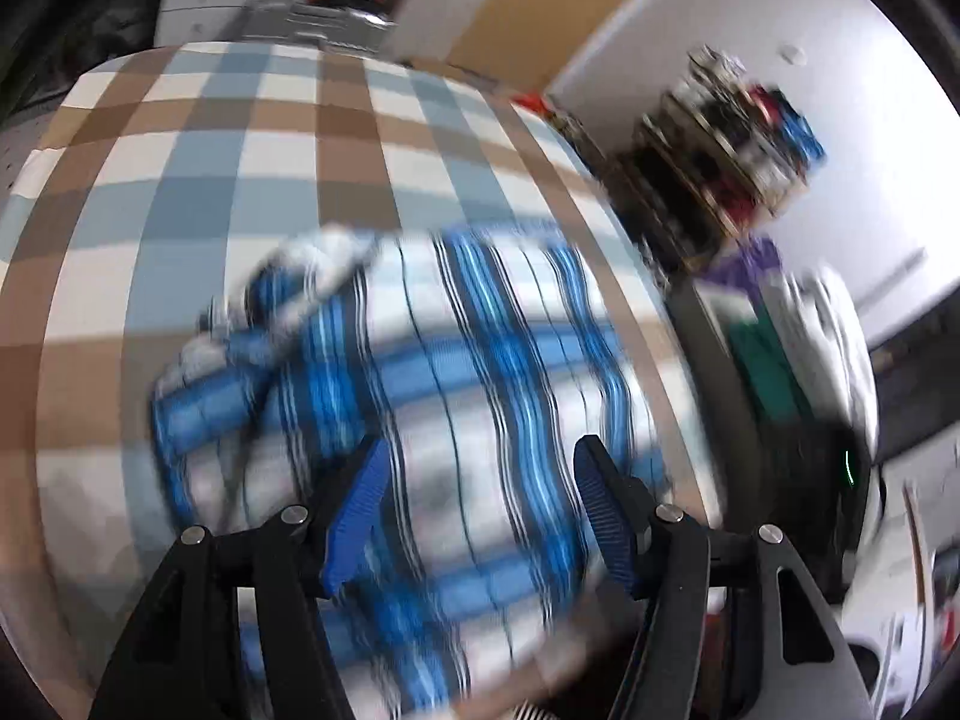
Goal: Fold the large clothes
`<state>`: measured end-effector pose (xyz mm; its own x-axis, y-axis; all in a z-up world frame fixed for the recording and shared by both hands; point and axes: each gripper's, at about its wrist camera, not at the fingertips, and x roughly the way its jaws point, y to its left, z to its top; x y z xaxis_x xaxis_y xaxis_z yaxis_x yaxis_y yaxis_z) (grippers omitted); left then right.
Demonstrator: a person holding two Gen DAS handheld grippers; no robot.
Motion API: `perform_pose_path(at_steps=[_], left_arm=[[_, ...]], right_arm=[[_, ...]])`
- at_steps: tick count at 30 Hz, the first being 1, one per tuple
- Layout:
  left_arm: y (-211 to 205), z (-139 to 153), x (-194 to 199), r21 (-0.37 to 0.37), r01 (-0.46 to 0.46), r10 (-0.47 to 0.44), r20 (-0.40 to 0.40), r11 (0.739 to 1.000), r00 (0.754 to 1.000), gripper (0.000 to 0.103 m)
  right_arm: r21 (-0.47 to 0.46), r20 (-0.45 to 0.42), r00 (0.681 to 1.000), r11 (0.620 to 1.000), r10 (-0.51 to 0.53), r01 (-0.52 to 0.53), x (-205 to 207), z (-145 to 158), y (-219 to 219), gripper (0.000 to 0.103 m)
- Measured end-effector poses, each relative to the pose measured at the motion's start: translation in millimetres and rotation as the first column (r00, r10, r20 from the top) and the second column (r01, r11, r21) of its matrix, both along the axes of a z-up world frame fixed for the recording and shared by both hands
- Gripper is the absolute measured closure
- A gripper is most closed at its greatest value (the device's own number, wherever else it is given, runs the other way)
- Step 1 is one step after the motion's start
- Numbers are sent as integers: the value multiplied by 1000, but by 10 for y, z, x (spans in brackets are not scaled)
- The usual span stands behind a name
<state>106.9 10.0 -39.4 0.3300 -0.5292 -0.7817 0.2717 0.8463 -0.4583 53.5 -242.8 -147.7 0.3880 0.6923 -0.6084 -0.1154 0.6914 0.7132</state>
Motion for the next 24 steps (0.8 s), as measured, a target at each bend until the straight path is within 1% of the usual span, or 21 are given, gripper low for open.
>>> perform_pose_path(at_steps=[2,4,5,6,8,10,11,12,13,15,16,17,18,20,22,24], left_arm=[[-22,-113,-140,95,36,-35,-17,995,999,44],[-7,-354,-234,172,59,-44,-89,983,995,44],[9,-429,-257,191,63,-43,-109,979,993,44],[32,-490,-309,211,73,-50,-109,975,993,44],[55,-477,-414,225,84,-71,-62,971,996,44],[19,-475,-481,270,98,-92,-33,958,995,44],[-10,-471,-504,291,96,-92,-26,952,995,44],[-12,-441,-518,309,73,-69,-25,948,997,44],[-8,-400,-529,304,62,-58,-22,951,998,44],[16,-266,-629,239,80,-83,2,968,997,44],[31,-232,-681,228,87,-93,17,970,995,44],[29,-221,-712,231,90,-99,26,969,995,44],[27,-252,-746,244,99,-109,29,965,994,44],[8,-443,-729,304,120,-118,-23,945,993,44],[-4,-454,-748,340,129,-142,16,932,990,44],[35,-480,-728,378,105,-119,14,920,993,44]], right_arm=[[17,-14,1000,1000,-2,2,1,-8,-17,34],[4,-12,1000,1000,-1,1,-2,5,3,34],[-3,-10,1000,1000,-1,1,2,5,15,34],[-8,-9,1000,1000,0,0,9,2,21,33],[-13,-5,1000,1000,3,-3,6,5,24,33],[-8,-5,1000,1000,7,-7,13,-1,16,33],[0,-8,1000,1000,7,-7,16,-6,2,33],[6,-10,1000,1000,6,-6,14,-10,-13,33],[15,-12,1000,1000,4,-4,14,-19,-30,33],[23,-13,1000,1000,3,-3,8,-33,-50,33],[21,-11,1000,1000,5,-5,4,-33,-45,33],[15,-8,1000,1000,8,-8,2,-29,-39,33],[11,-7,1000,1000,10,-10,2,-26,-31,33],[1,-4,1000,1000,12,-12,2,-19,-14,33],[-1,-2,1000,1000,12,-12,4,-7,6,32],[1,-2,1000,1000,15,-15,-1,-8,4,32]])
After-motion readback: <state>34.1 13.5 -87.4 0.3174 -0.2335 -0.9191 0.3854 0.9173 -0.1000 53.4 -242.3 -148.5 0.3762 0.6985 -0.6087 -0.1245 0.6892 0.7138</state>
